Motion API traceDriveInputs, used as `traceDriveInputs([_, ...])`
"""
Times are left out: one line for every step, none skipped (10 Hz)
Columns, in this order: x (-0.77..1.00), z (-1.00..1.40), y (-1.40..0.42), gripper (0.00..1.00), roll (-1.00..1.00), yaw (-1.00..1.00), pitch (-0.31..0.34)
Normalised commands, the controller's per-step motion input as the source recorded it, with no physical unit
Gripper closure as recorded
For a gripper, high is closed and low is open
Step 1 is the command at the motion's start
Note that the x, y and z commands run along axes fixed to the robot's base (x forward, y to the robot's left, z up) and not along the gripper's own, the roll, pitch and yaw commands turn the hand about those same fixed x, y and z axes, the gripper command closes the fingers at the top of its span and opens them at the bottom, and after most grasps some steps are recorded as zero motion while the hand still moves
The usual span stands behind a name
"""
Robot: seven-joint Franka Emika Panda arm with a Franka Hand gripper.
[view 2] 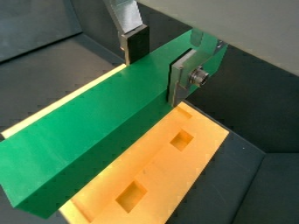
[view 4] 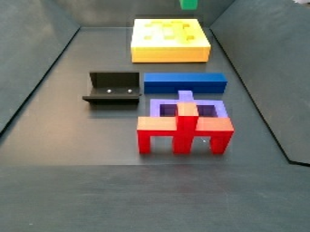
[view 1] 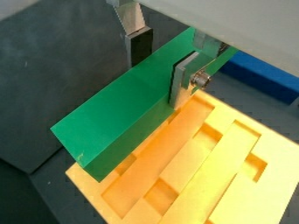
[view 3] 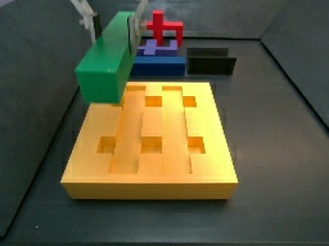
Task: Pick up the green object. Move up. Move to above the board. Insert the green object.
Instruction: Insert the green object.
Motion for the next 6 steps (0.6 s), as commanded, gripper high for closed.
traceDriveInputs([0.00, -0.81, -0.24, 1.00, 0.20, 0.04, -0.129])
traceDriveInputs([0.19, -0.71, -0.18, 1.00, 0.25, 0.08, -0.069])
traceDriveInputs([0.23, -0.67, -0.16, 1.00, 0.29, 0.07, -0.034])
traceDriveInputs([0.25, -0.68, -0.17, 1.00, 0.28, 0.07, -0.037])
traceDriveInputs([0.23, -0.73, -0.21, 1.00, 0.23, 0.02, -0.084])
traceDriveInputs([0.17, -0.35, -0.19, 1.00, 0.10, 0.00, -0.074])
